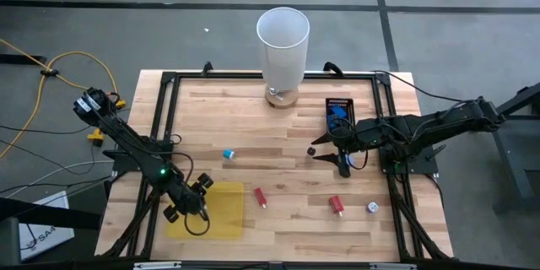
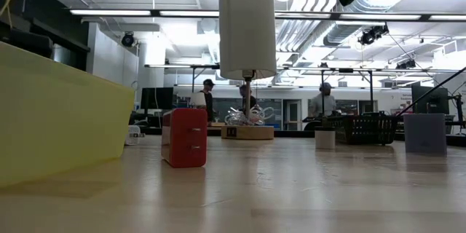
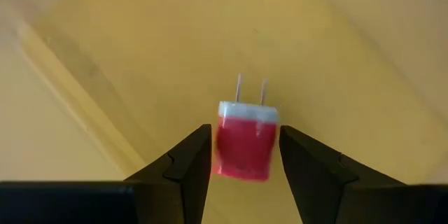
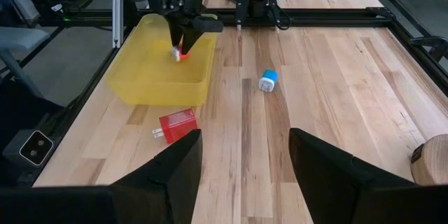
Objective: Pick & Place Office items
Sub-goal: Put the pink charger adapter into the yellow bin, then put the blue charger adapter into the yellow bin
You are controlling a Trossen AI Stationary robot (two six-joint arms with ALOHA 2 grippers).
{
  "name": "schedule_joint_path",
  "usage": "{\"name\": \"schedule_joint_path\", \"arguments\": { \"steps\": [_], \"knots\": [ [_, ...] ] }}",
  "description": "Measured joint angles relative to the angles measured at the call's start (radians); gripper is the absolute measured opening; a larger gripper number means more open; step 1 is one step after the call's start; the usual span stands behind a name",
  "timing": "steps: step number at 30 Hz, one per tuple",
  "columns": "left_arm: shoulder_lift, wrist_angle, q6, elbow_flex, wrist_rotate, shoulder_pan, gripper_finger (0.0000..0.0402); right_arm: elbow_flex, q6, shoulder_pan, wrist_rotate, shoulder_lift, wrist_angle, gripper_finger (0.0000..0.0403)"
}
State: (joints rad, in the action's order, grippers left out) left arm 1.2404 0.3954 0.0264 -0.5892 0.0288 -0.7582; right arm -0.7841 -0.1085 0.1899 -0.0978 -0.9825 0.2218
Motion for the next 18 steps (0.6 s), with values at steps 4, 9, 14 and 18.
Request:
{"name": "schedule_joint_path", "arguments": {
  "steps": [4, 9, 14, 18],
  "knots": [
    [0.0, 0.0, 0.006, 0.0, -0.005, 0.0, 0.0161, 0.0, 0.0, 0.0, 0.0, 0.0, 0.0, 0.0201],
    [0.0, 0.0, 0.008, 0.0, -0.005, 0.0, 0.0161, 0.0, 0.0, 0.0, 0.0, 0.0, 0.0, 0.0201],
    [0.0, 0.0, 0.008, 0.0, -0.005, 0.0, 0.0161, 0.0, 0.0, 0.0, 0.0, 0.0, 0.0, 0.0201],
    [0.0, 0.0, 0.008, 0.0, -0.005, 0.0, 0.0161, 0.0, 0.0, 0.0, 0.0, 0.0, 0.0, 0.0201]
  ]
}}
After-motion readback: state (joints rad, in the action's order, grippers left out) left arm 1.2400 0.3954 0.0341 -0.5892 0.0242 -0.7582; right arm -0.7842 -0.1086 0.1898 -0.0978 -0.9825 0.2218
